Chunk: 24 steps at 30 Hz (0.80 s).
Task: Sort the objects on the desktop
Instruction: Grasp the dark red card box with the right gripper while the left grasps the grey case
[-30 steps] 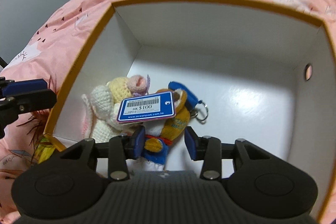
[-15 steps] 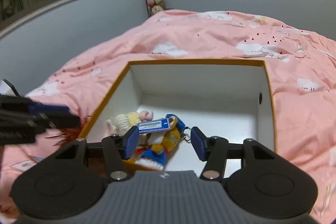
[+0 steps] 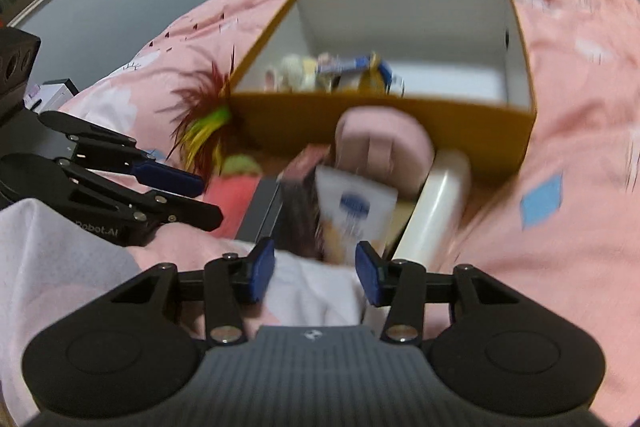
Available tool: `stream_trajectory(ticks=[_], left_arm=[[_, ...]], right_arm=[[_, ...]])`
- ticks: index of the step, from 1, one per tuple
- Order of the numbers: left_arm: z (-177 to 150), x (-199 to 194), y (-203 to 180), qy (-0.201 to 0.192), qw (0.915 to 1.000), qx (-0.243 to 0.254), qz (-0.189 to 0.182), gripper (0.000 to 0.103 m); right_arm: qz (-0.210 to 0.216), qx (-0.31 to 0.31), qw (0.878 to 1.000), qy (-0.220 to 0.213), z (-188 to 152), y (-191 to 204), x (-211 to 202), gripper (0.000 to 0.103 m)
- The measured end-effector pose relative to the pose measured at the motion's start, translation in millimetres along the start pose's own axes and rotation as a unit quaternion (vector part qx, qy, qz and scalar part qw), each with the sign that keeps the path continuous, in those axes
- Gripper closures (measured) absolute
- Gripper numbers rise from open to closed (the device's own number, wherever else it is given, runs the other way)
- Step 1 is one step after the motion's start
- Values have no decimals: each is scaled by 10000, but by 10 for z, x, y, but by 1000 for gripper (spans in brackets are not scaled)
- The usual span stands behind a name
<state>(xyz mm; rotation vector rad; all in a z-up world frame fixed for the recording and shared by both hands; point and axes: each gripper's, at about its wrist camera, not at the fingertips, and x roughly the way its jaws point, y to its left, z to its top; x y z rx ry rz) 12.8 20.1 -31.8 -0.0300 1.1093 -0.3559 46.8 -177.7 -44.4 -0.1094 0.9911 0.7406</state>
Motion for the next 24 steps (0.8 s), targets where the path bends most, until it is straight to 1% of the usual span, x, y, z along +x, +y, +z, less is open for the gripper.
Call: stream_trajectory(ticks=[3,5,7,10,12,15,17,20,24], left_arm=[[-48,53,-60,207,9998,11,-57,61],[-71,64,-66,152,9999,-42,-12,61],[-46,58,-28,26,9999,-162,21,61],[12,81,64,-127,9990,-422,97,61],[46,123,104,-114,9985,-533,59,61],[71,212,138,-80,9979,-641,57,59],[74,264,141,-89,9975,-700,38,55],[74,332,147,-81,9970,-772,-41,55],[73,426,167,-21,9959,-902,-90,53]], right_arm=[[139,-12,9996,260,-85,24,34,55],[122,22,9995,288,-125,41,42,56],[63,-31,9998,194,-107,61,19,57],[-64,-197,9997,-106,22,94,-44,61],[-44,-190,9994,-277,156,94,-53,61],[-24,-202,9990,-405,366,137,-7,61],[-66,-266,9991,-335,487,188,92,61],[-151,-254,9995,-127,629,227,292,61],[-238,-120,9995,139,724,215,529,61]])
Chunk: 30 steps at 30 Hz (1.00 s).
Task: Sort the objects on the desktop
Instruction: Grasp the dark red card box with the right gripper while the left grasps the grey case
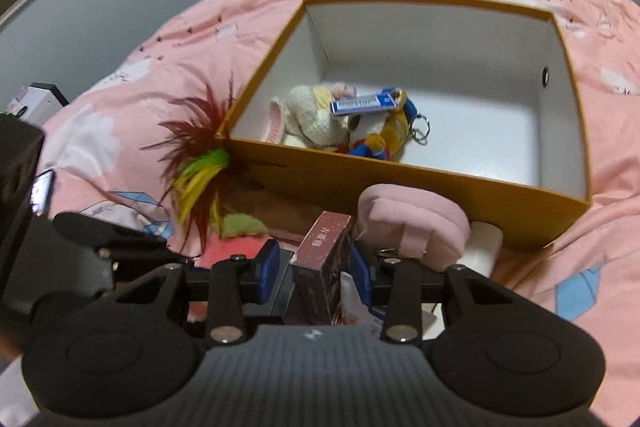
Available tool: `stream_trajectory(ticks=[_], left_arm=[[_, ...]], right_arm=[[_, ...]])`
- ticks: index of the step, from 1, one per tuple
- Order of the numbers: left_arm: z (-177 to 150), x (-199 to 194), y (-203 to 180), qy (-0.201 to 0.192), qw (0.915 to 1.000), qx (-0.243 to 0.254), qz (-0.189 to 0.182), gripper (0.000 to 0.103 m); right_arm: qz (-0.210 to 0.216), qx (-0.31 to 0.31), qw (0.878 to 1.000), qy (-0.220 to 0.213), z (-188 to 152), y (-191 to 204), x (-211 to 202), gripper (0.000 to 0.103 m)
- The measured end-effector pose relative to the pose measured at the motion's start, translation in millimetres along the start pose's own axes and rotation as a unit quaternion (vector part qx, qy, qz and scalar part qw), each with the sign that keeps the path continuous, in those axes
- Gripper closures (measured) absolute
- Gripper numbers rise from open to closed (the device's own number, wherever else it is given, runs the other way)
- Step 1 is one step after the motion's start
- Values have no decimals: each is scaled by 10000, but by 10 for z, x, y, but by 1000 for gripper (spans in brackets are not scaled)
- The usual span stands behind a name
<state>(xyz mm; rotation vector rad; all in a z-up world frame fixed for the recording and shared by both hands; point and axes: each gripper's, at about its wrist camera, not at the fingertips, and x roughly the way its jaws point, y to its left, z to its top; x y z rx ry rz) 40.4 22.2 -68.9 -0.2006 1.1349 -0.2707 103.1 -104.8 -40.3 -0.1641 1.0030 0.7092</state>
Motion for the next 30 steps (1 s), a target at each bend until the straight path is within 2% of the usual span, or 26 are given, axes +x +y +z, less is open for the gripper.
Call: stream_trajectory(ticks=[13,17,22,30], left_arm=[[-25,164,19,122,9995,-141,243,52],[-33,138,32,105,9992,-200,319,51],[-54,120,86,109,9973,-275,678,52],[-69,170,130,101,9982,-328,486,57]], right_arm=[[-250,103,9981,547,49,63,496,60],[-255,143,9985,463,9,28,447,69],[-335,-7,9988,371,-105,6,326,75],[-329,-82,9984,462,-124,24,416,76]])
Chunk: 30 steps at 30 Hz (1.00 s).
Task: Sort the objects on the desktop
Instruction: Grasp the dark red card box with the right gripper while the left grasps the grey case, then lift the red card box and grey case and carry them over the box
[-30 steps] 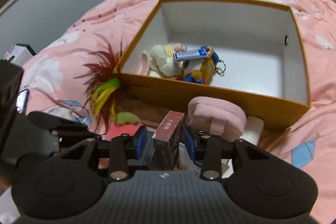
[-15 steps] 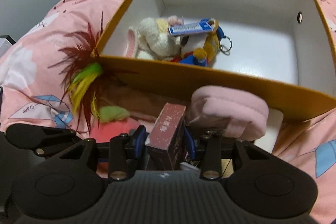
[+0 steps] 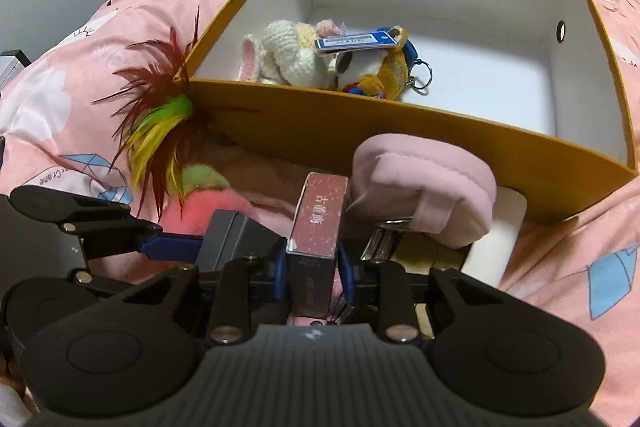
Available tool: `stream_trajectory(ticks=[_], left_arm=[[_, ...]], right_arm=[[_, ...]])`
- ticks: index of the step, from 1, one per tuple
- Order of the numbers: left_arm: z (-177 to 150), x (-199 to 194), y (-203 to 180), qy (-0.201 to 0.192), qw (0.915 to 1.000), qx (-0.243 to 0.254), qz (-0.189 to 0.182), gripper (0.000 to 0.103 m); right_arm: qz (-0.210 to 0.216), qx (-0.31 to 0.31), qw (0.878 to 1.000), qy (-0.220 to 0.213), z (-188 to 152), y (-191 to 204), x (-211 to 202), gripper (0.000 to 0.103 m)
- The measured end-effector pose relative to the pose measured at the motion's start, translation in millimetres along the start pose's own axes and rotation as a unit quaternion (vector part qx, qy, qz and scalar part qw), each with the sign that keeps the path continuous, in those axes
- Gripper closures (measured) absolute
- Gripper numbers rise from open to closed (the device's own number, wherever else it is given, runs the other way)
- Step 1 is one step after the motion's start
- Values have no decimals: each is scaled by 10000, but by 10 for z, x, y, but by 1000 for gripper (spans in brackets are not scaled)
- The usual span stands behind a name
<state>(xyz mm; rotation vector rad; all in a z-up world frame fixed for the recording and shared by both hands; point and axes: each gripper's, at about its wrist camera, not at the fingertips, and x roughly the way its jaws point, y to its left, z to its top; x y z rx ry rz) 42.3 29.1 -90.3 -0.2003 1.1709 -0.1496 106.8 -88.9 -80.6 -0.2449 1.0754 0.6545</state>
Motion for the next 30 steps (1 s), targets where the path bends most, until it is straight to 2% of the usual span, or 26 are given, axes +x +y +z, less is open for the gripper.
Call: stream_trajectory(ticks=[5,11,17,30], left_arm=[[-19,-99,-19,-218,9997,79,69,65],[17,-320,-14,-472,9989,26,3,65],[98,-619,-2,-779,9969,-120,-65,65],[299,-1075,-66,-1369,9901,-154,-278,65]], right_arm=[[78,42,9999,-104,-29,-35,-112,76],[247,90,9990,-370,-25,-94,-353,77],[595,76,9961,-644,25,-144,-633,78],[640,-98,9887,-1348,228,-180,-1130,78]])
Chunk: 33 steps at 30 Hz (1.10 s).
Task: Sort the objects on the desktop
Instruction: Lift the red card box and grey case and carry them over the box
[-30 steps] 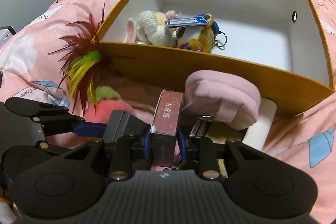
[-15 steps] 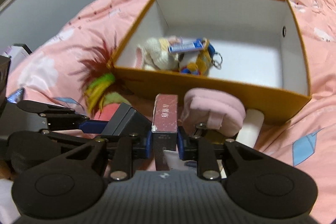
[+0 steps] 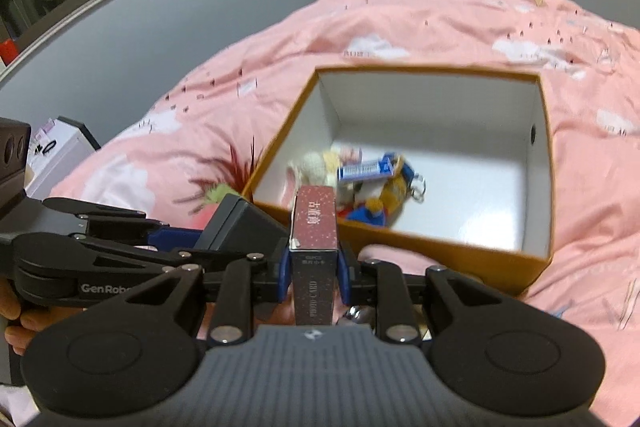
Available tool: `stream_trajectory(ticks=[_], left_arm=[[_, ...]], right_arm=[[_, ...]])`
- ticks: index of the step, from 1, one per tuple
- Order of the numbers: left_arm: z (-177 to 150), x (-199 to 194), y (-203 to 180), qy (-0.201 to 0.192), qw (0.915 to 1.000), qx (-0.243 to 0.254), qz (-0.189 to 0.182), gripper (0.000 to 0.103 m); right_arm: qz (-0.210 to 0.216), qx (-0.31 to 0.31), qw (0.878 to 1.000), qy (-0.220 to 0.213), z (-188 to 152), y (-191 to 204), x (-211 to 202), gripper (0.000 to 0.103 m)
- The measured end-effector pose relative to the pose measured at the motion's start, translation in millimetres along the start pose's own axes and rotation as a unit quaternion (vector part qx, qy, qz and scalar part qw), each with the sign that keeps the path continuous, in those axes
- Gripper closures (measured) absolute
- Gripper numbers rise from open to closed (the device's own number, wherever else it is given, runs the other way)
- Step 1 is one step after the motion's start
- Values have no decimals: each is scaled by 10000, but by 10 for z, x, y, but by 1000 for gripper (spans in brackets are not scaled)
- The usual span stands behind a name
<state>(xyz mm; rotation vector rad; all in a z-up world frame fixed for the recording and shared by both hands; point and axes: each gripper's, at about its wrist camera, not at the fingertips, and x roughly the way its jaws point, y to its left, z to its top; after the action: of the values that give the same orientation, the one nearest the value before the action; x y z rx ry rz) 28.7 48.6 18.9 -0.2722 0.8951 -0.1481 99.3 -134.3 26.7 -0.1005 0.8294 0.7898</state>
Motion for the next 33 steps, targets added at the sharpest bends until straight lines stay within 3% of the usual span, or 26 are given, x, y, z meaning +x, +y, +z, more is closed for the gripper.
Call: stream_trajectory(ticks=[11,21,33], left_arm=[[456,70,11,-530,9978,-74,398,65],[839,367,176,-455,9973,-79,566,65],[1375,419,529,-762,9944,-197,707,65]], right_arm=[[-86,79,9985,-527,423,-126,92,78],[-233,309,9970,-675,730,-317,418,78],[-55,543,9950,-841,1057,-445,820,78]])
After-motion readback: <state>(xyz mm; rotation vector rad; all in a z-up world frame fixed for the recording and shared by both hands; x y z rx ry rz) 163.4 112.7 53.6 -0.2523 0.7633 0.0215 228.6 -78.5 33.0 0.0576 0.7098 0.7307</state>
